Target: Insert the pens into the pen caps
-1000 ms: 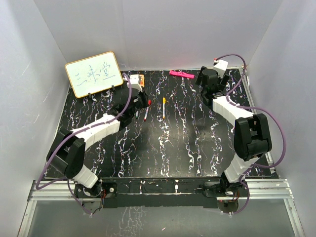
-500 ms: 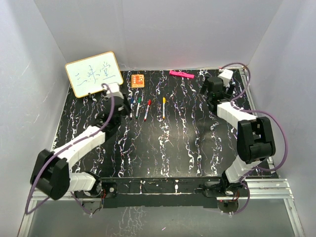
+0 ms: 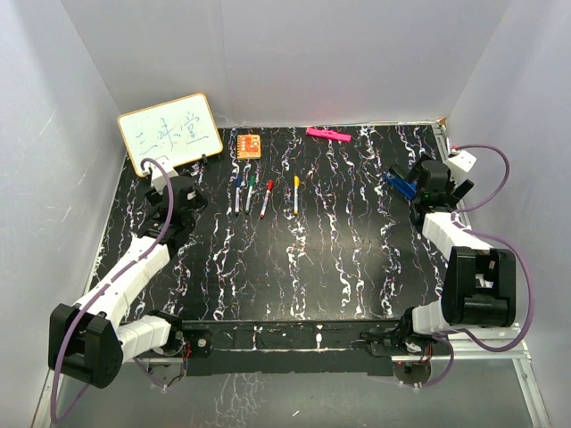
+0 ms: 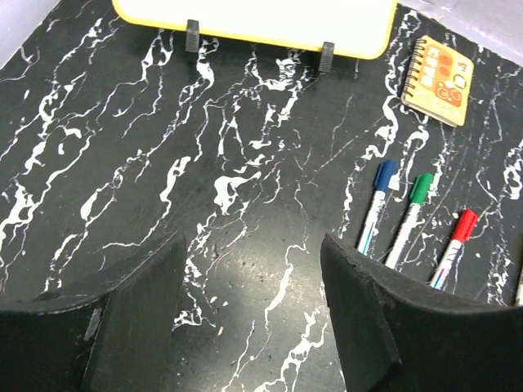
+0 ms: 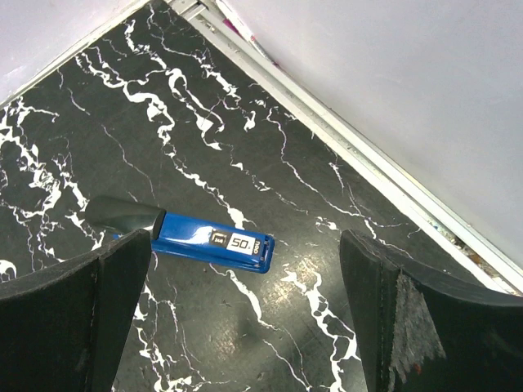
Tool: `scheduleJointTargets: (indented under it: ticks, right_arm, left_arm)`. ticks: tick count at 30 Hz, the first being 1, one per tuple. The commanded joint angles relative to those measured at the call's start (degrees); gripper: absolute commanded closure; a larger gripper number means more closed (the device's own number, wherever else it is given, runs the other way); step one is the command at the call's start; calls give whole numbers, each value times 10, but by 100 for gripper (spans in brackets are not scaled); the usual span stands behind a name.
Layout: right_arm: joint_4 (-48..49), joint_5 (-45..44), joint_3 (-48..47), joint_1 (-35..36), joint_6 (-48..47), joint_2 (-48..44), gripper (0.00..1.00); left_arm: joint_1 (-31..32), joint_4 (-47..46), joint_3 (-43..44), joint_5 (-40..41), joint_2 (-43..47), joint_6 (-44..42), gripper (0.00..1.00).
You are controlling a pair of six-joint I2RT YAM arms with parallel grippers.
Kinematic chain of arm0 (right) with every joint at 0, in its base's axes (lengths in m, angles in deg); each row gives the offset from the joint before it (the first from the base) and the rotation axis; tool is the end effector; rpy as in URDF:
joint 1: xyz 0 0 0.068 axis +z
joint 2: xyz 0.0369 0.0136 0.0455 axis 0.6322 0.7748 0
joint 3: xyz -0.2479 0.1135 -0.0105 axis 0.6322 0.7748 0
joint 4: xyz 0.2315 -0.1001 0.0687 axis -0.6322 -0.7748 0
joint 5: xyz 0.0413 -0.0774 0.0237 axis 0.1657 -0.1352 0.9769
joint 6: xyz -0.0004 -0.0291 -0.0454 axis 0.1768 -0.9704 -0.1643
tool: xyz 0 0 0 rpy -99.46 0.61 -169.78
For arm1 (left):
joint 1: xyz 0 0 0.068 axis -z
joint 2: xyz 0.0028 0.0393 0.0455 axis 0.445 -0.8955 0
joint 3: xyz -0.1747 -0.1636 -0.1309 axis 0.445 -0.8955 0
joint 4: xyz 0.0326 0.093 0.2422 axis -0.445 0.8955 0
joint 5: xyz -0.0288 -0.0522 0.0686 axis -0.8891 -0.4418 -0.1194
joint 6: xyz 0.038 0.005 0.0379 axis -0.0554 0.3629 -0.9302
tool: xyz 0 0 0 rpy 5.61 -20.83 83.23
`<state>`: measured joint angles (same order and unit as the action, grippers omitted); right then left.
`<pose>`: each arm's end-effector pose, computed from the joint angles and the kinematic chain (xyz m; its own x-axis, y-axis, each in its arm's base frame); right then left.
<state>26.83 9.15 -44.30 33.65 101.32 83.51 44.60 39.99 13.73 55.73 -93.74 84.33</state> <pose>0.3030 -0.0477 0.2305 -0.2061 0.3146 -0.9266 0.6535 0.7490 0.1089 0.2437 -0.0584 0.2828 -0.2143 -0.3295 -0.9195 -0.3948 0.8903 -0.2270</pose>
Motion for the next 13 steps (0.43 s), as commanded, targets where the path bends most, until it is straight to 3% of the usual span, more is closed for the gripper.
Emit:
scheduleJointTargets:
  ticks: [1, 9, 13]
  right_arm:
    - [62, 10, 8, 0, -6, -19, 2]
    - [85, 20, 28, 1, -16, -20, 2]
    - [96, 23, 34, 1, -23, -22, 2]
  left_arm:
    - [0, 22, 12, 42, 15, 10, 35]
    - [1, 56, 24, 70, 11, 3, 39]
    - [0, 44, 23, 48, 6, 0, 35]
